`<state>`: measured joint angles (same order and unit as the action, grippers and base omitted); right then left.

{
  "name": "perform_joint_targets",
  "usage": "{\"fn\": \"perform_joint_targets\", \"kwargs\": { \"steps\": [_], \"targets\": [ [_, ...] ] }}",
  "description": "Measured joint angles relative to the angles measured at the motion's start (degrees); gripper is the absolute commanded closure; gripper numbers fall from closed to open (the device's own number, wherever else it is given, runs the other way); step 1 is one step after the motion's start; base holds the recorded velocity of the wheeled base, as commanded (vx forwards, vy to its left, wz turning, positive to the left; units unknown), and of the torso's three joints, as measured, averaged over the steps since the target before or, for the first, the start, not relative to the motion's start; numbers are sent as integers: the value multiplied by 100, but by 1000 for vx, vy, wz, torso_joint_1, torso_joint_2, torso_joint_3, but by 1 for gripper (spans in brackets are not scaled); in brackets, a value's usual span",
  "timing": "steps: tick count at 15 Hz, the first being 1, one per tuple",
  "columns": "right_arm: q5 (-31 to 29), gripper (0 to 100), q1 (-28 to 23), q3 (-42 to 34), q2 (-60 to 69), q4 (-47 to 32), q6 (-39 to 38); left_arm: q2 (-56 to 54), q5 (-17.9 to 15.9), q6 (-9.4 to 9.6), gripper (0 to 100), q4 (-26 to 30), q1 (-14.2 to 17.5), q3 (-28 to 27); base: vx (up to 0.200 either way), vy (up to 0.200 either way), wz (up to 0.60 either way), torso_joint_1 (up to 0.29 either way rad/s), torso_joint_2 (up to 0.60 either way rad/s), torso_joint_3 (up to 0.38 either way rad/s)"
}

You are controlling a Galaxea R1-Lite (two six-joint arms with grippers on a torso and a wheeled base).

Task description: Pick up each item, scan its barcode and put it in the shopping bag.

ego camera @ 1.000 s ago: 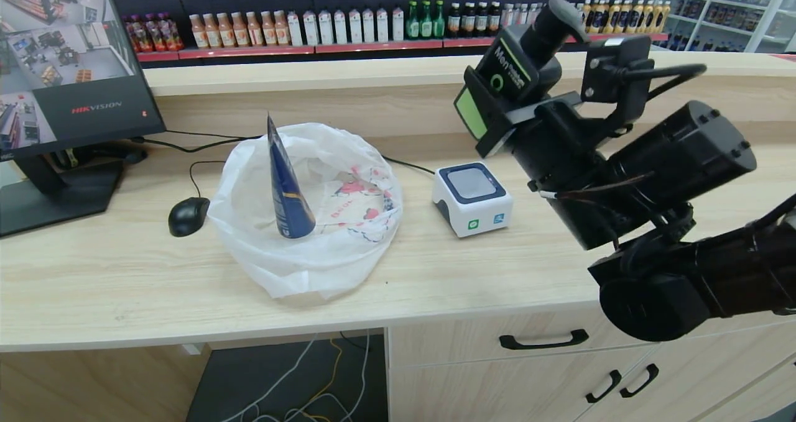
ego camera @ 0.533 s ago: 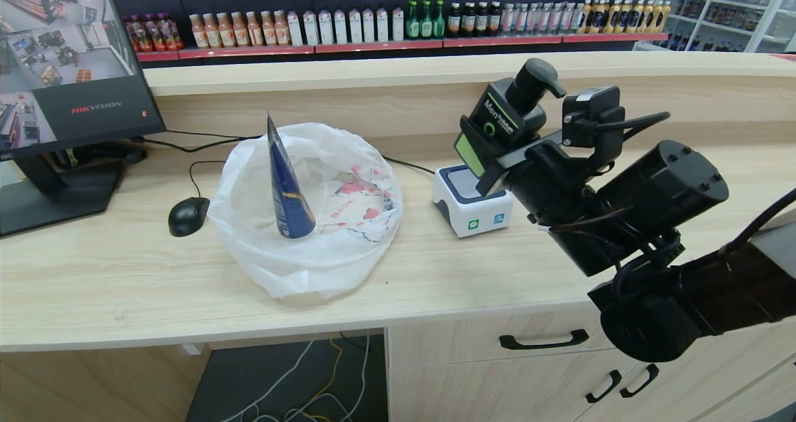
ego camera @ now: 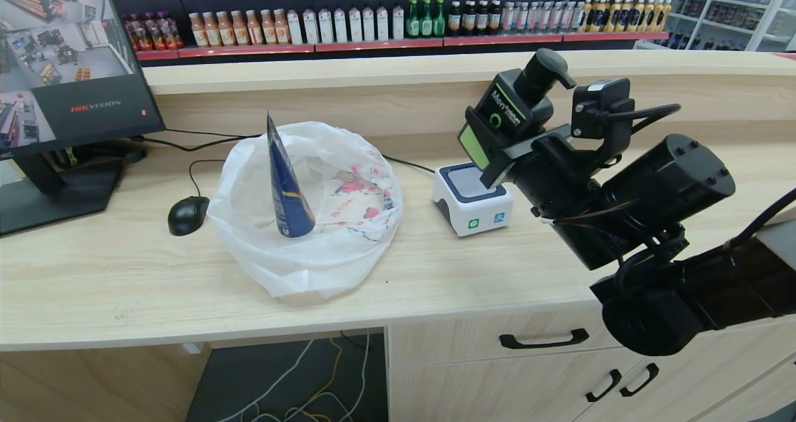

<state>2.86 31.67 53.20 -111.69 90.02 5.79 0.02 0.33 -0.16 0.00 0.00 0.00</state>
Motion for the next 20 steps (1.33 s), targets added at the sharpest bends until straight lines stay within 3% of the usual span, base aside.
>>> {"fn": "perform_joint_targets", "kwargs": {
  "steps": [4,16,20],
  "targets": [
    [-18,100,-9,49,-33,-13,-18,0,0,-5,0,0,0,0,0,0,0,0,0,0],
    [-384,100,-4,-1,-83,-5,-150,0,0,-27,0,0,5,0,0,200,0,4,3,3],
    [-1329,100,16,-1,-83,-119,-377,0,-1,6,0,0,0,0,0,100,0,0,4,4]
  ]
}}
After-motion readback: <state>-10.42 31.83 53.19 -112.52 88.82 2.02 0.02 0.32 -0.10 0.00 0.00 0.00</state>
